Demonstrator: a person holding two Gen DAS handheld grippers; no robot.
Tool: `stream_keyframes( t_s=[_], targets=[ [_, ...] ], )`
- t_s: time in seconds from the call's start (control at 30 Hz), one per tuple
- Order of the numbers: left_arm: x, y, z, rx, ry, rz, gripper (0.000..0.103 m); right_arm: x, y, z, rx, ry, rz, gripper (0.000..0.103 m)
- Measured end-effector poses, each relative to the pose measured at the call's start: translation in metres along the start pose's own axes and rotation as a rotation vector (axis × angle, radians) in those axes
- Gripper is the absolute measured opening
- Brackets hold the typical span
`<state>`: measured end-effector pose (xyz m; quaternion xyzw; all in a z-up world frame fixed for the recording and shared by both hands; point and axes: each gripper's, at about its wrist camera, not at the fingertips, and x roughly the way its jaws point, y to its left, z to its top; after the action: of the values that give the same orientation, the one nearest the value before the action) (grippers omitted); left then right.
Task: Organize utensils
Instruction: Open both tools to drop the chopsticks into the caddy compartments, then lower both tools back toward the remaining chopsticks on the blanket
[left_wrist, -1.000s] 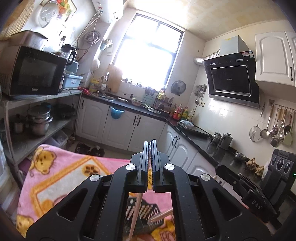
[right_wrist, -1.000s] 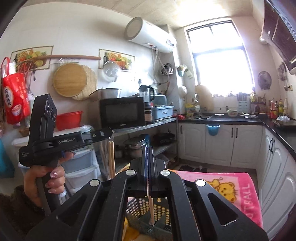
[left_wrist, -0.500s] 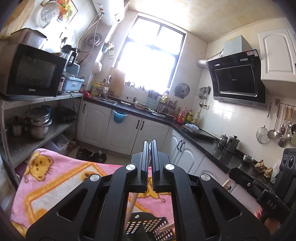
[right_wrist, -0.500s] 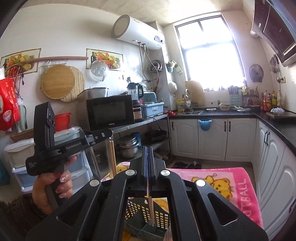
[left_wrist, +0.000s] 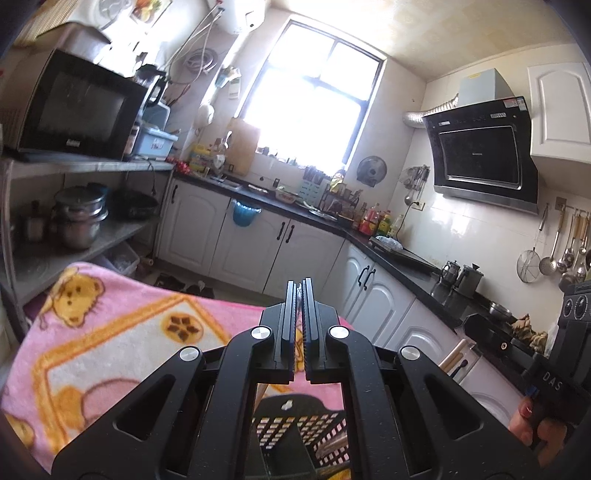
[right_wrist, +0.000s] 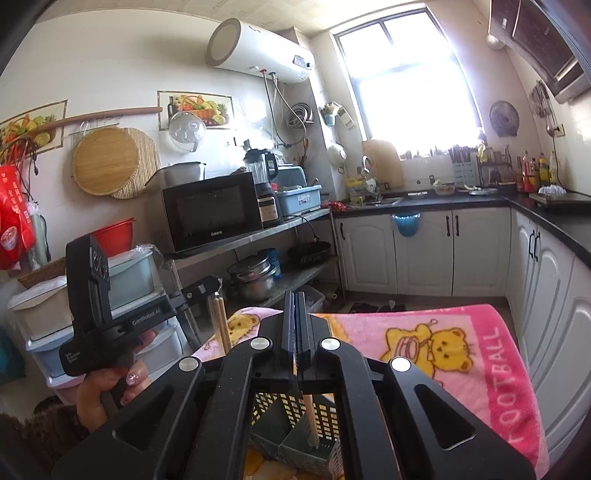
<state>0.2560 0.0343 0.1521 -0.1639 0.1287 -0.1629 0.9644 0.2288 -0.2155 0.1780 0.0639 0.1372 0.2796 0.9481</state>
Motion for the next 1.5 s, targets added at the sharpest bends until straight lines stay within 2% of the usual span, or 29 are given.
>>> stream_keyframes(
  t_s=[0.4,0.5,0.53,0.6,0.7,0.8,1.03,1.2,1.5],
  targets=[
    [-0.001,0.012,-0.024,-0.036,0.048,0.023,0.003,0.009,-0.012,-0.024,0.06,0.064,-0.033,0.002],
    [-0.004,0.012,-0.027,-0.032,0.054,0.045,0.017,0.007,-0.016,-0.027,0.06,0.07,-0.055,0.006],
    [-0.006,0.013,-0.028,-0.033,0.055,0.055,0.023,0.006,-0.018,-0.028,0.065,0.069,-0.062,0.016],
    [-0.008,0.013,-0.031,-0.031,0.062,0.075,0.031,0.004,-0.02,-0.03,0.073,0.065,-0.076,0.027],
    [-0.014,0.014,-0.035,-0.026,0.061,0.094,0.04,-0.001,-0.025,-0.035,0.079,0.068,-0.091,0.028],
    [-0.023,0.016,-0.04,-0.029,0.06,0.111,0.051,-0.006,-0.028,-0.04,0.081,0.071,-0.104,0.035],
    [-0.035,0.021,-0.051,-0.031,0.097,0.147,0.072,-0.017,-0.032,-0.051,0.091,0.09,-0.118,0.043],
    [-0.044,0.019,-0.059,-0.02,0.112,0.157,0.081,-0.026,-0.031,-0.059,0.082,0.105,-0.135,0.045],
    [-0.056,0.015,-0.073,-0.03,0.133,0.165,0.092,-0.044,-0.025,-0.072,0.064,0.12,-0.138,0.048]
  ],
)
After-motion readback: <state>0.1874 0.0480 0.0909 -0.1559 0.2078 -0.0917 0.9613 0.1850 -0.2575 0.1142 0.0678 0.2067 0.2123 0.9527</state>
